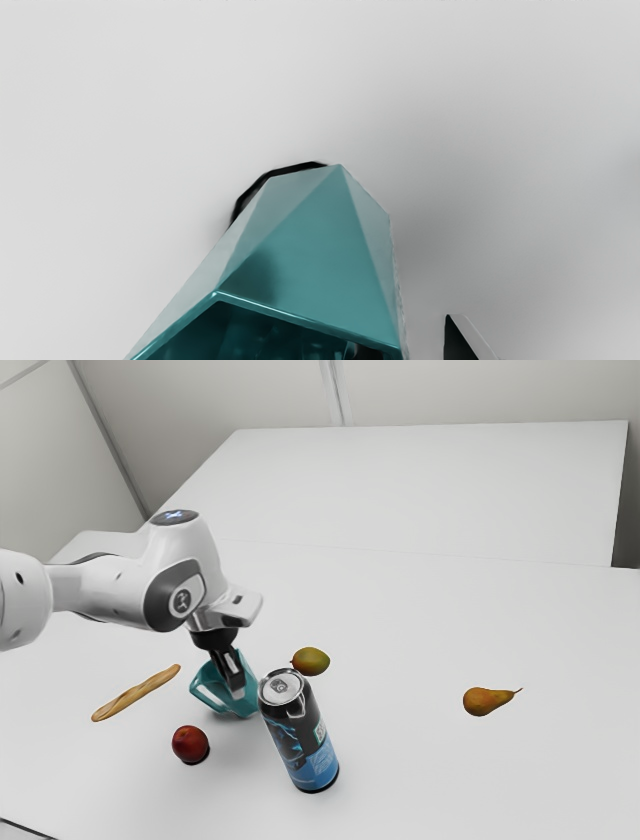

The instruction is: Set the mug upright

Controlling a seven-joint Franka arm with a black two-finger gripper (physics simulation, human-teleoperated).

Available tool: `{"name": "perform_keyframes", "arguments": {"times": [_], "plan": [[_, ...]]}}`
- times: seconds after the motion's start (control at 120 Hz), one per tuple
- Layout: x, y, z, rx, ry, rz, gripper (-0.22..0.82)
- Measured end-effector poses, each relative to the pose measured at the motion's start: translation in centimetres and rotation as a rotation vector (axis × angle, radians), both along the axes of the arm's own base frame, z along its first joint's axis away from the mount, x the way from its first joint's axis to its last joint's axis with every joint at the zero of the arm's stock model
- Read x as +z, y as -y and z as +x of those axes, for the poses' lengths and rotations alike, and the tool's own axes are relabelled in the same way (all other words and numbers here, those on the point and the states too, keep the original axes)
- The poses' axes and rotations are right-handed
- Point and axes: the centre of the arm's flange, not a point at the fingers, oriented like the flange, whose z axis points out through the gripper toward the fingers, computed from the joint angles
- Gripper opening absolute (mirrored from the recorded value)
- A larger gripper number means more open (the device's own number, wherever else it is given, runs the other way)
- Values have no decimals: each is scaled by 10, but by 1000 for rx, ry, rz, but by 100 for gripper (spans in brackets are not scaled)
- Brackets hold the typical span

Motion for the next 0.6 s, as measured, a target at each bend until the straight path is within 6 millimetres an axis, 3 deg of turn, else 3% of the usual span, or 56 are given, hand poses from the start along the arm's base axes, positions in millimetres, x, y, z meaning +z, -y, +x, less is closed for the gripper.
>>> {"name": "perform_keyframes", "arguments": {"times": [0.167, 0.4, 0.475, 0.6], "plan": [[5, 2, 0, 15, 13, 7, 31], [17, 9, 5, 20, 44, 12, 45], [27, 12, 7, 17, 68, 18, 47], [62, 17, 15, 15, 127, 33, 52]]}}
